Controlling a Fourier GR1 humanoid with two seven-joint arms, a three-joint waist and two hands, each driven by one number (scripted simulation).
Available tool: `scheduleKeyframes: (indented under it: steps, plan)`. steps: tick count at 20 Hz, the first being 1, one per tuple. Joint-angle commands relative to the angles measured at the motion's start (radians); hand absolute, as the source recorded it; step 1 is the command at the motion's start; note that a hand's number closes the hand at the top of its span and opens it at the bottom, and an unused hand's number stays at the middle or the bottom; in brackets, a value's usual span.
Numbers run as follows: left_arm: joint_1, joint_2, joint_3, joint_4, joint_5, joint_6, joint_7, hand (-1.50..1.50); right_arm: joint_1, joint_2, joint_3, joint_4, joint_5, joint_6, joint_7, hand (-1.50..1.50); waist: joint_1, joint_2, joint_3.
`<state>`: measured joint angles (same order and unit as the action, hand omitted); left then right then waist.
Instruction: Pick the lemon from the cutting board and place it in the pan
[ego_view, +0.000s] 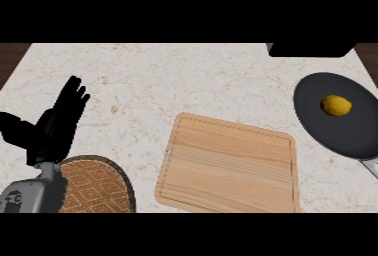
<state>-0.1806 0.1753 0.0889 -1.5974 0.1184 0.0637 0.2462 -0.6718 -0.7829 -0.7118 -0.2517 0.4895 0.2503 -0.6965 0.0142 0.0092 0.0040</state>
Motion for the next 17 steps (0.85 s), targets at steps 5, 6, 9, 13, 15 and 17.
scheduleKeyframes:
  steps: [5, 6, 9, 13, 15, 17]
  plan:
    - [-0.005, 0.008, 0.017, -0.021, 0.008, 0.012, 0.047, 0.0, 0.153, -0.175, -0.097, 0.077, -0.126, 0.393, -0.149, -1.5, -0.008, -0.002, 0.002]
    - [0.004, -0.002, 0.008, 0.028, -0.004, -0.004, -0.02, 0.0, 0.149, -0.198, -0.087, 0.076, -0.124, 0.439, -0.131, -1.5, -0.01, 0.0, 0.001]
    - [-0.026, 0.015, 0.025, 0.043, 0.011, -0.015, -0.002, 0.0, 0.197, -0.198, -0.083, 0.055, -0.133, 0.443, -0.179, -1.5, -0.012, 0.003, 0.002]
    - [0.027, -0.026, -0.025, -0.035, -0.018, 0.013, 0.008, 0.0, 0.27, -0.183, -0.08, 0.036, -0.152, 0.44, -0.226, -1.5, -0.008, -0.003, 0.003]
    - [0.001, -0.009, 0.006, -0.007, -0.009, 0.014, 0.006, 0.0, 0.261, -0.192, -0.072, 0.025, -0.158, 0.442, -0.208, -1.5, -0.006, -0.002, 0.002]
    - [0.029, -0.011, -0.009, -0.002, -0.004, -0.011, -0.001, 0.0, 0.309, -0.145, -0.054, 0.013, -0.153, 0.412, -0.251, -1.5, -0.007, -0.004, 0.002]
